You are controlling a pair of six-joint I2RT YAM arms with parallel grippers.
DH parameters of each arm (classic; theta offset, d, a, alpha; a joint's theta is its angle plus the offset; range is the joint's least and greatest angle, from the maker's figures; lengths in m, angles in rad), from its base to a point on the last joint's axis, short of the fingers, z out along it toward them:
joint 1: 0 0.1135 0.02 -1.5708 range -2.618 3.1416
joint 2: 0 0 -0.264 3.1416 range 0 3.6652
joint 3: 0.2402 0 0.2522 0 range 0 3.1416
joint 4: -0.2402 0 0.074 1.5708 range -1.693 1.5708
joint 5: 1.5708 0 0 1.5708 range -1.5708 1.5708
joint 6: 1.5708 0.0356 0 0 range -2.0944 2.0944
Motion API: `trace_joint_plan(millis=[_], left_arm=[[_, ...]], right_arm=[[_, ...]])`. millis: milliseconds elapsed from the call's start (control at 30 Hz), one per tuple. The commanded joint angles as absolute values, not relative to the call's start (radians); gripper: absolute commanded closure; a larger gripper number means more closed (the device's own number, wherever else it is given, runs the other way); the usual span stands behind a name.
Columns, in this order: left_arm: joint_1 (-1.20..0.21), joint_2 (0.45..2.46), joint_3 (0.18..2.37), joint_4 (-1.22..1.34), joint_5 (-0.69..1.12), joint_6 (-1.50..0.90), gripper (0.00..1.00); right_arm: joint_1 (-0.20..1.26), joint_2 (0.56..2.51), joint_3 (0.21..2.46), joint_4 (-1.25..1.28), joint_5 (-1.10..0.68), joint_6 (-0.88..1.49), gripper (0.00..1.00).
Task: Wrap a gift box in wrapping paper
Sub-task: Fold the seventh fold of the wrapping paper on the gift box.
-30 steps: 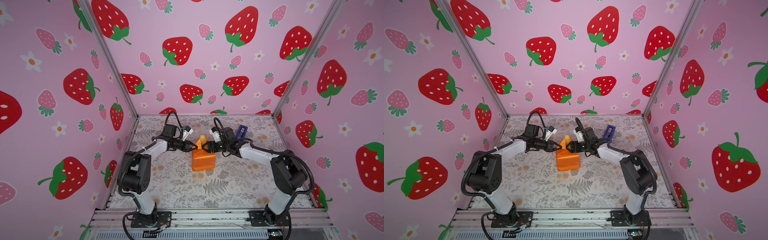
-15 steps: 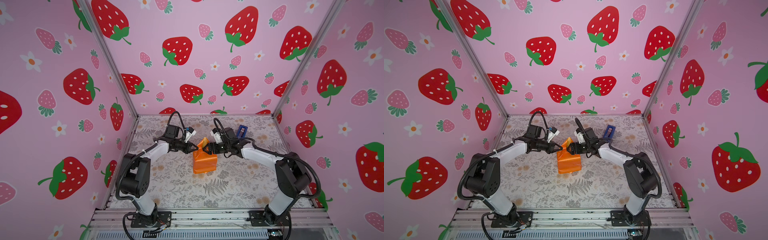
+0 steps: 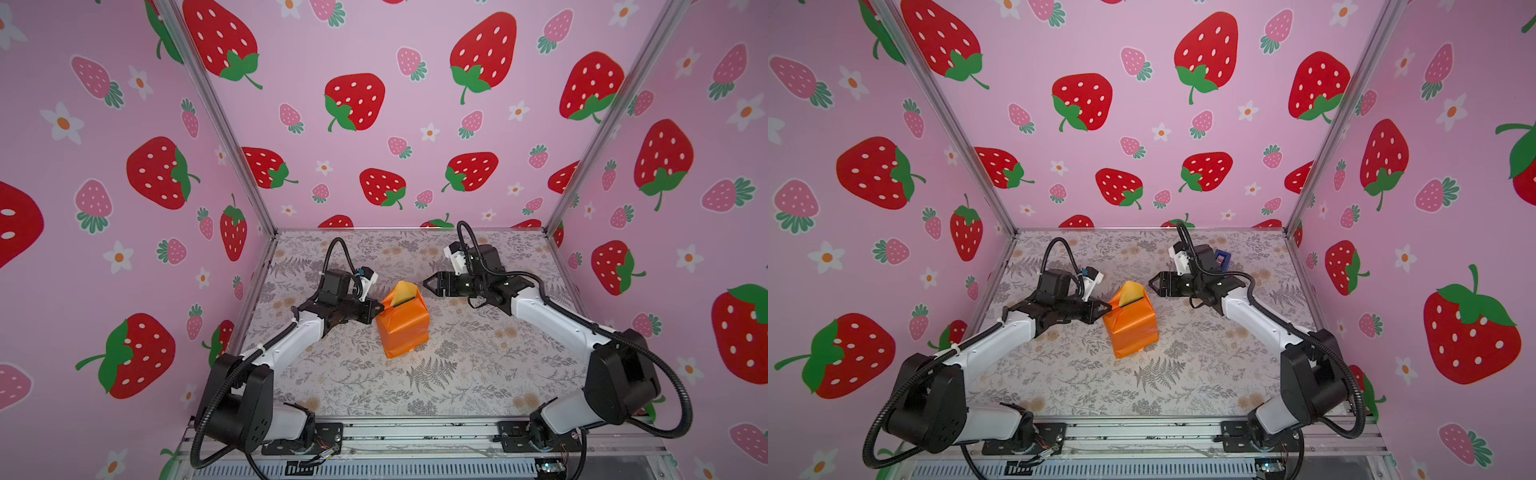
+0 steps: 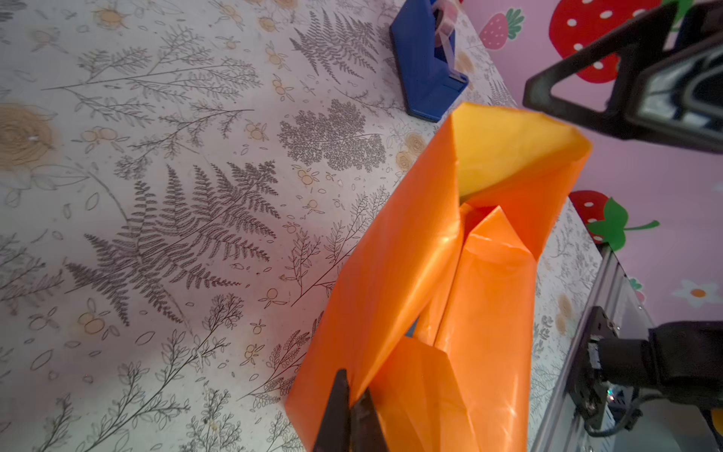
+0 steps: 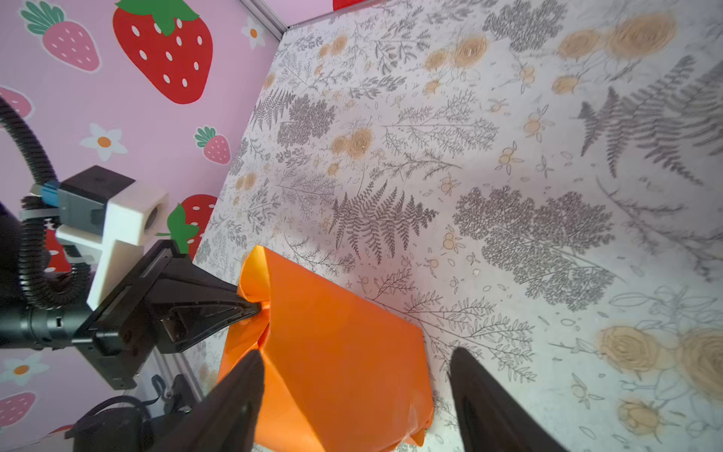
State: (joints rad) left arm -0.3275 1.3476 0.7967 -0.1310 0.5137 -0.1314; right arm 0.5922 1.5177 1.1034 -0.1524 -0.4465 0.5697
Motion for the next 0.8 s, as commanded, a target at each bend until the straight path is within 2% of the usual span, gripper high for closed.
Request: trace_joint_plan(millis=[0, 167, 333, 433, 767], left_arm=[[-0.373, 1.291, 0.757, -0.104, 0.380, -0.243, 1.00], [-0.476, 1.217, 0.713, -0.110, 0.224, -0.345, 1.00], [-0.550, 1.172, 0.677, -0.094, 0.143, -0.413, 1.00], [-0.586, 1.163, 0.670, -0.083, 0.106, -0.434, 1.00], [-0.641, 1.173, 0.681, -0.079, 0.077, -0.457, 1.00]], right_arm=[[0.588, 1.544, 1.077, -0.098, -0.543, 0.605, 0.30], [0.585, 1.564, 1.075, -0.054, -0.570, 0.643, 0.43], [0.583, 1.576, 1.062, -0.049, -0.589, 0.651, 0.66], [0.587, 1.592, 1.062, -0.057, -0.640, 0.653, 0.76], [0.639, 1.568, 0.980, -0.031, -0.641, 0.687, 0.81]])
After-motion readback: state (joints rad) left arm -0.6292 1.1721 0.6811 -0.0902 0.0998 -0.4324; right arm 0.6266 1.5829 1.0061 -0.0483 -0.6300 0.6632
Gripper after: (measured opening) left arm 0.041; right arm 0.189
